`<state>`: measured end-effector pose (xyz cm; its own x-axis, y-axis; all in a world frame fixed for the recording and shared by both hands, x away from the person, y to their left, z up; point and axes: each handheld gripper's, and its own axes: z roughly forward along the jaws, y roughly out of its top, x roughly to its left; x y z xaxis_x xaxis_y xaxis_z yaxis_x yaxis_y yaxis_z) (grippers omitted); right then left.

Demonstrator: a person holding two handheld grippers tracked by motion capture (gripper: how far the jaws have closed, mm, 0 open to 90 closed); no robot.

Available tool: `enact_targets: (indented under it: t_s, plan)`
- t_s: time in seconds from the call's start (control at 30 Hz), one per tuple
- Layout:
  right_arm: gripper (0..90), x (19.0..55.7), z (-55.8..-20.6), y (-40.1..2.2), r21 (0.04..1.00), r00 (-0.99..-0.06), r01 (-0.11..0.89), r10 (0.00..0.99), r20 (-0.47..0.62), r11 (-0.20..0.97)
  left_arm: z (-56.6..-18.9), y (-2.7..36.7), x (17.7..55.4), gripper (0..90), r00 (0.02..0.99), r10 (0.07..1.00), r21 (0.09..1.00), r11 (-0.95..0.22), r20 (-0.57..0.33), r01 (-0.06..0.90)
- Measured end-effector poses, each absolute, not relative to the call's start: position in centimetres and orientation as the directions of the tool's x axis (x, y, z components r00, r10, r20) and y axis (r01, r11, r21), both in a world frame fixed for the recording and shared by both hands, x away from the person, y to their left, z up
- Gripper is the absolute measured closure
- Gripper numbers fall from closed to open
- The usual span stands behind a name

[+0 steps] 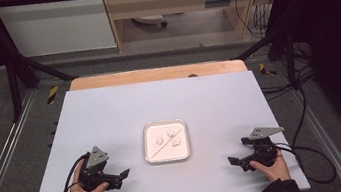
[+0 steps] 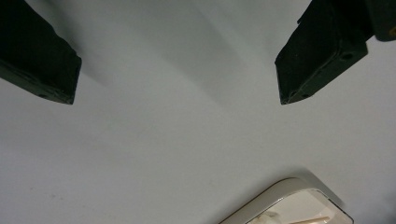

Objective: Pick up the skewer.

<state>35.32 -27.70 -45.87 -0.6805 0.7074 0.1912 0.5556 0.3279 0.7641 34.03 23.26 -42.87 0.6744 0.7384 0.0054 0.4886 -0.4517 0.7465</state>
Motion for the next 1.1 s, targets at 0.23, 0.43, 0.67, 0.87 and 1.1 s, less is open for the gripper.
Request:
enact_targets:
  t_s: [0.23,0.43,0.67,0.87,1.1]
  plan:
    - [0.8,35.3,-45.8,-27.7,0.766,-0.680,0.554,0.707,0.192,0.325,-42.5,22.5,34.2,1.6,0.677,0.736,0.743,-0.462,0.016,0.485]
    - [0.8,35.3,-45.9,-27.7,0.765,-0.681,0.553,0.709,0.185,0.331,-41.9,21.6,34.4,1.6,0.687,0.726,0.737,-0.478,0.026,0.477]
    - [0.8,35.3,-45.9,-27.7,0.763,-0.683,0.552,0.707,0.183,0.336,-41.4,20.1,35.0,1.6,0.698,0.716,0.733,-0.489,0.028,0.472]
    - [0.8,35.3,-45.9,-27.7,0.764,-0.682,0.552,0.708,0.184,0.334,-41.1,18.7,35.7,1.6,0.706,0.708,0.726,-0.500,0.028,0.473]
    - [0.8,35.3,-45.8,-27.7,0.764,-0.684,0.551,0.706,0.184,0.334,-40.9,17.0,36.5,2.8,0.716,0.697,0.711,-0.518,0.029,0.476]
